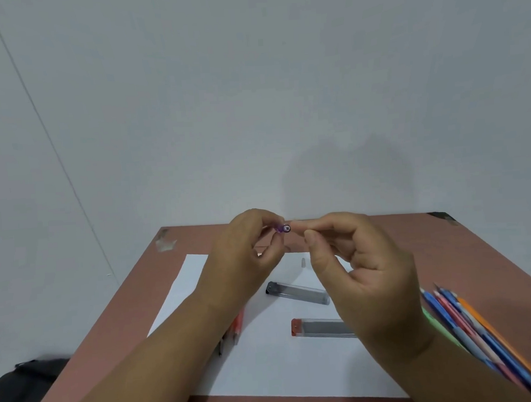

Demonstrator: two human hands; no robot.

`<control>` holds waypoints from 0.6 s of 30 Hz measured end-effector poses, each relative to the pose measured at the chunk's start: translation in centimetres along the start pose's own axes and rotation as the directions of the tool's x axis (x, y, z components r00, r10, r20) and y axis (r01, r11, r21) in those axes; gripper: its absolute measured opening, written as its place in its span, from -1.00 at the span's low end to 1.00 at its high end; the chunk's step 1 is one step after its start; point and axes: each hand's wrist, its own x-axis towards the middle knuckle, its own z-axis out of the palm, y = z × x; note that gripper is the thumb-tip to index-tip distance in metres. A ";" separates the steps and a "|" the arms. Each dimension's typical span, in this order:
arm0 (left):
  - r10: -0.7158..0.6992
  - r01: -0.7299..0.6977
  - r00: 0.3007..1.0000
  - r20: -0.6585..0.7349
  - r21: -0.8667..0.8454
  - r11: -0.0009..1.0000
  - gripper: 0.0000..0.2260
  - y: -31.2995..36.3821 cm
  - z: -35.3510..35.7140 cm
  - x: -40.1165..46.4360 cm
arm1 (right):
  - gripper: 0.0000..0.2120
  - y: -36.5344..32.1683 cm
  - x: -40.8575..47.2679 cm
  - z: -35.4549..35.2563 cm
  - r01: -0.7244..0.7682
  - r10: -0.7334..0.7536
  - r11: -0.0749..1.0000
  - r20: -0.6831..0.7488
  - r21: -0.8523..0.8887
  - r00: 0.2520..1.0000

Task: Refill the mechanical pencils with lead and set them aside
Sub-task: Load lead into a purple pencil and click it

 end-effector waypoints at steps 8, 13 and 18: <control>0.009 -0.009 1.000 0.000 0.024 1.000 -0.87 0.0 0.0 0.1 | -0.87 0.1 0.0 0.1 -0.040 0.040 0.998 0.015 0.037 0.999; 0.015 -0.016 1.000 0.013 0.054 0.998 -0.87 0.0 0.0 0.1 | -0.86 0.0 0.2 0.1 -0.027 0.027 1.000 0.008 0.012 1.000; 0.039 -0.039 0.999 0.007 0.068 0.997 -0.85 0.1 0.0 0.1 | -0.90 0.0 0.2 0.1 -0.036 0.036 0.999 -0.007 -0.008 0.999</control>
